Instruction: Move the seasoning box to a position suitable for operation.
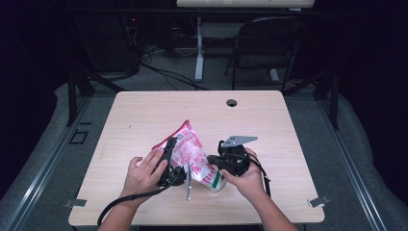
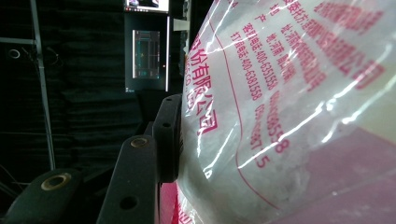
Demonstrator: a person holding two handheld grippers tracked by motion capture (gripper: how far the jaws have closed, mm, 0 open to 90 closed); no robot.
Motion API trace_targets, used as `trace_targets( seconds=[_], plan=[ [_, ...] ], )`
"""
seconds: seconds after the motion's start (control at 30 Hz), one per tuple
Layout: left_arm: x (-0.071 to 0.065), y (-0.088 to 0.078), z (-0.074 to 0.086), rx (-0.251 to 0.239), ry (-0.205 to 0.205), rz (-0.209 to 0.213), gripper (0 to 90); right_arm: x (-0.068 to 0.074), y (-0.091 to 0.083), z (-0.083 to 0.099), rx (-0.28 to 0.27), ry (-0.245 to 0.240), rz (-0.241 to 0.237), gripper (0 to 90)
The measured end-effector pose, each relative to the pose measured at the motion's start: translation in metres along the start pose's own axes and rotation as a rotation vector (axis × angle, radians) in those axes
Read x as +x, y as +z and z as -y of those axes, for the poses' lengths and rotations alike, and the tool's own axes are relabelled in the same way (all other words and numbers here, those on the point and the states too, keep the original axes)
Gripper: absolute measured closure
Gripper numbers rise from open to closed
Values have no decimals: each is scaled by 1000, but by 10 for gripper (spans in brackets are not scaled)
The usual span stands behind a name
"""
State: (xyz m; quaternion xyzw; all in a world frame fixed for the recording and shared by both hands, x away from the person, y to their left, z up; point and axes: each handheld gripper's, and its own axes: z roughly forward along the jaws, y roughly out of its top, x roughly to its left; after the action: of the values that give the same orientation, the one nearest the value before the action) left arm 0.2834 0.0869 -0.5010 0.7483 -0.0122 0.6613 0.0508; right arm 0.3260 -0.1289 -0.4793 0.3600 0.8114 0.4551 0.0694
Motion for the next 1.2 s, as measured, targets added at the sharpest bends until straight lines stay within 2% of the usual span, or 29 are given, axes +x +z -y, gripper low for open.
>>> trace_targets(
  seconds=[0.5, 0.67, 0.73, 0.87, 1.2],
  plan=[
    [1, -1, 0, -1, 8, -13, 617, 0, 0, 0, -1, 1, 0, 899],
    [1, -1, 0, 2, 3, -8, 617, 0, 0, 0, -1, -1, -1, 899],
    [2, -2, -1, 17, 5, 3, 617, 0, 0, 0, -1, 1, 0, 898],
    [2, -1, -1, 0, 11, -15, 617, 0, 0, 0, -2, 1, 0, 898],
    [3, -2, -1, -3, 15, -14, 620, 0, 0, 0, -2, 1, 0, 898]
  ],
)
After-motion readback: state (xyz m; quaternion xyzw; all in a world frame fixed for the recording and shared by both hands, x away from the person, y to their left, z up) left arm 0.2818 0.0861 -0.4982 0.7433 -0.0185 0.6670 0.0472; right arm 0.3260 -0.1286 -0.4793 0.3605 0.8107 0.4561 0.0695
